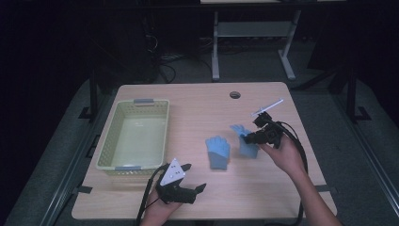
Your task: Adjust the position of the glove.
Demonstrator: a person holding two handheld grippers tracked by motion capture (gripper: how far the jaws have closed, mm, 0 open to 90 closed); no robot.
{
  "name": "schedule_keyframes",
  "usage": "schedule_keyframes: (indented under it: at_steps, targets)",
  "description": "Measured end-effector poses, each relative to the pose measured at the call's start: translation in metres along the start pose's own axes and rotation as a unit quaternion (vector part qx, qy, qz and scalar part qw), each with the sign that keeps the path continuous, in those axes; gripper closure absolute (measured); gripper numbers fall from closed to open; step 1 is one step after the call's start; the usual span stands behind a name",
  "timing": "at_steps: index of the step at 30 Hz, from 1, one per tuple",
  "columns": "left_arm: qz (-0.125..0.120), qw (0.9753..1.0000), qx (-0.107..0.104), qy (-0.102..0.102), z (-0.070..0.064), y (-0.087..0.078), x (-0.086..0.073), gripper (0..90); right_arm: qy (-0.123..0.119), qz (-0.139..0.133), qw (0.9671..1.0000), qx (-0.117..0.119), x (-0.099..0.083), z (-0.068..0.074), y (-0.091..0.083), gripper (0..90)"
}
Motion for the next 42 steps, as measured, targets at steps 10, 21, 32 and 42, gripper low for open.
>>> schedule_keyframes:
  at_steps: [10,21,32,42]
  targets:
    - [-0.007,1.0,0.0,-0.003,0.0,-0.002,0.002,16.8,-0.008,0.004,0.9998,0.015,0.016,0.02,0.01,80.9]
    - [-0.01,0.9999,0.001,-0.004,0.002,-0.002,0.002,16.8,-0.018,0.015,0.9996,0.018,0.028,0.035,0.022,80.2]
    - [-0.004,1.0,-0.001,-0.005,0.001,-0.004,0.001,16.8,-0.017,0.038,0.999,0.019,0.033,0.05,0.052,79.4]
    - [-0.011,0.9999,-0.001,-0.005,0.0,-0.003,0.002,16.8,-0.007,0.062,0.9981,0.0,0.032,0.054,0.073,78.2]
Point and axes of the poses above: each handheld gripper's, and its own axes: y roughly forward along the jaws, x roughly out of its top, z roughly to its left, the point moved 3 cm from there along y, roughly forward along the jaws, and after that the axes turned 1 degree about -x, right-handed, at the moved point
